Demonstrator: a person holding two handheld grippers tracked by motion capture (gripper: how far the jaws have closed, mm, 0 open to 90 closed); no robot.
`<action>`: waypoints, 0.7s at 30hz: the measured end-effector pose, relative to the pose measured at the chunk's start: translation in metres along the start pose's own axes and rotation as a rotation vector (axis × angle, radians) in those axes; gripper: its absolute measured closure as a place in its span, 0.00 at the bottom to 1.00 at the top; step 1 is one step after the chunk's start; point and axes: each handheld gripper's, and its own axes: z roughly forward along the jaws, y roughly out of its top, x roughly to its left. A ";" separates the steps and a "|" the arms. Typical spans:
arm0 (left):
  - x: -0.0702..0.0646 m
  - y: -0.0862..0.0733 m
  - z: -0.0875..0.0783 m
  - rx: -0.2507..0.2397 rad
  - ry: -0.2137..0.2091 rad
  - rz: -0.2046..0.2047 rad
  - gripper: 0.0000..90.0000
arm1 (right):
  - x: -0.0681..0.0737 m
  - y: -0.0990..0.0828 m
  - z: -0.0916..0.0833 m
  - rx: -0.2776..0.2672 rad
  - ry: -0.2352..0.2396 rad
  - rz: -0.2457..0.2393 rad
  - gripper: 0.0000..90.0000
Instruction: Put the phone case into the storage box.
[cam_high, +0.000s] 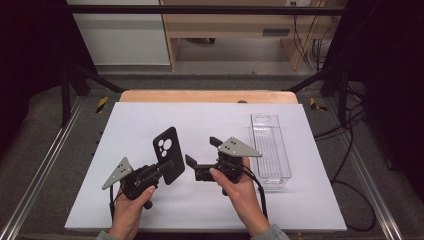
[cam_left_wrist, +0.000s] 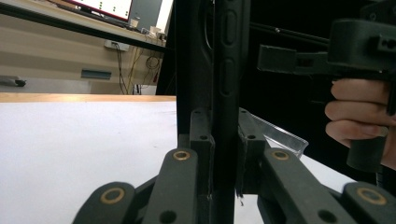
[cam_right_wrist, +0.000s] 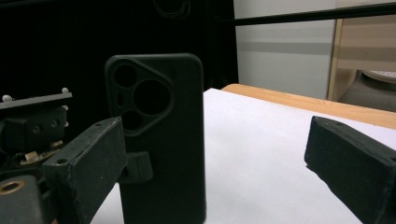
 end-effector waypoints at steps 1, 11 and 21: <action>0.000 -0.001 0.000 0.004 0.002 0.001 0.90 | -0.002 -0.001 -0.002 0.000 -0.005 0.000 0.06; -0.007 -0.002 0.005 0.040 -0.005 0.047 0.90 | 0.000 -0.006 0.002 0.002 0.018 0.009 0.05; -0.019 -0.004 0.011 0.067 -0.017 0.096 0.90 | 0.009 -0.014 0.008 0.004 0.053 0.015 0.04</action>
